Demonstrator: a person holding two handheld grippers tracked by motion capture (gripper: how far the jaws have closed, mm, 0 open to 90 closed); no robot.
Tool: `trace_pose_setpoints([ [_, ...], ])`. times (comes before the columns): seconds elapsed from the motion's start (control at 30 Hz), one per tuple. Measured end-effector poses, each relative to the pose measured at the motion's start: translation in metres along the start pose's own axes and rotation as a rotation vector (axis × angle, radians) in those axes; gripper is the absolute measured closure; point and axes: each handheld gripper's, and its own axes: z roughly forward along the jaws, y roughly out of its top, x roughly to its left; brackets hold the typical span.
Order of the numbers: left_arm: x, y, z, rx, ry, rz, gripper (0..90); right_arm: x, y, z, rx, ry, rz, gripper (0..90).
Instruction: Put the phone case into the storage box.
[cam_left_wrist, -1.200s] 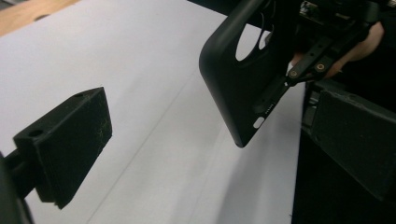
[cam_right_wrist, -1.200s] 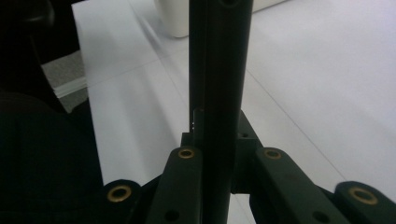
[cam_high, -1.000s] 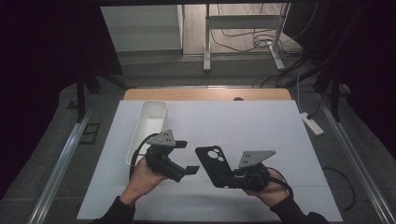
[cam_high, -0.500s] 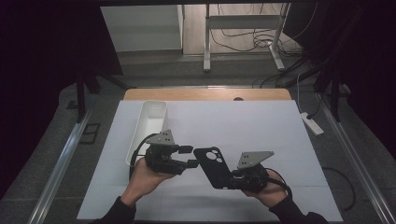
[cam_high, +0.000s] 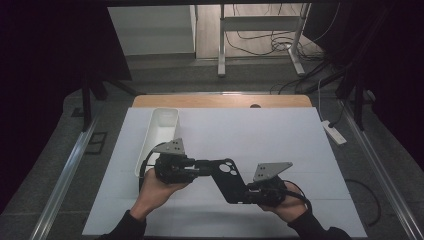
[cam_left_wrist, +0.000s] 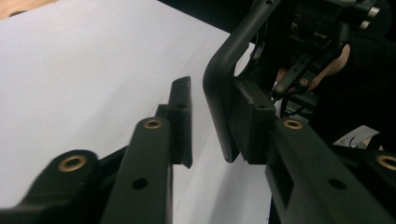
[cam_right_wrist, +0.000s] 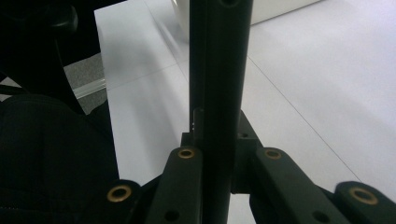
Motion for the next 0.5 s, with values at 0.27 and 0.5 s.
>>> trace_pose_setpoints([
  [0.27, 0.0014, -0.0012, -0.0015, -0.013, -0.022, 0.005, 79.2, 0.0003, 0.0001, 0.0004, -0.004, 0.007, -0.006, 85.2],
  [0.5, 0.0024, -0.0018, -0.0016, -0.014, -0.040, -0.015, 82.9, 0.0015, -0.0001, 0.0028, 0.012, -0.012, -0.020, 84.8],
])
